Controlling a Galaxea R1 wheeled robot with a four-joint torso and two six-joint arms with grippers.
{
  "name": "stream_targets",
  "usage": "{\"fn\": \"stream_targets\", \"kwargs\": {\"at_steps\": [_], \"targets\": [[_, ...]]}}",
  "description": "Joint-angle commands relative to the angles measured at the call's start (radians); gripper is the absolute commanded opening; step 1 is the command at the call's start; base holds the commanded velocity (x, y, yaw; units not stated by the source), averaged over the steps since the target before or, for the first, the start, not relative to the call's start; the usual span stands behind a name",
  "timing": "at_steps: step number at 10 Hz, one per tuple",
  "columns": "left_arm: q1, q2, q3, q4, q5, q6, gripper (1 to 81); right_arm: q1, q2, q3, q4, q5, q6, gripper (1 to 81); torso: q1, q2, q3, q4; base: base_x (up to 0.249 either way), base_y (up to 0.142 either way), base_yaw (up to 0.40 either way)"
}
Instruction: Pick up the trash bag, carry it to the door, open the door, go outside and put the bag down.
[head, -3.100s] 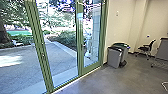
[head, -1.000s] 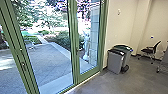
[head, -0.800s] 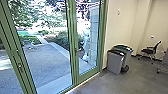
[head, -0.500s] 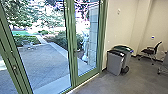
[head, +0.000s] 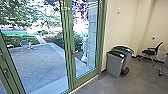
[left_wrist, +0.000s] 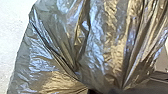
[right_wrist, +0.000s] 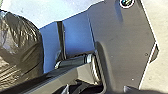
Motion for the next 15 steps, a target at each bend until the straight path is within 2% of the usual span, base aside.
{"fn": "stream_targets", "kwargs": {"at_steps": [1,12,15], "targets": [[-0.060,-0.002,-0.004,0.009,0.057,0.004,1.0,0.046,0.009,0.003,0.001,-0.057,-0.004,81.1,0.000,0.000,0.000,0.000,0.167,-0.074,0.000],[-0.062,-0.006,-0.004,0.009,0.057,0.004,1.0,0.046,0.009,0.001,0.001,-0.060,-0.002,81.1,0.000,0.000,0.000,0.000,0.169,-0.074,0.000],[-0.062,-0.006,-0.004,0.009,0.057,0.004,1.0,0.046,0.009,0.003,0.001,-0.060,-0.002,81.1,0.000,0.000,0.000,0.000,0.169,0.000,0.000]]}}
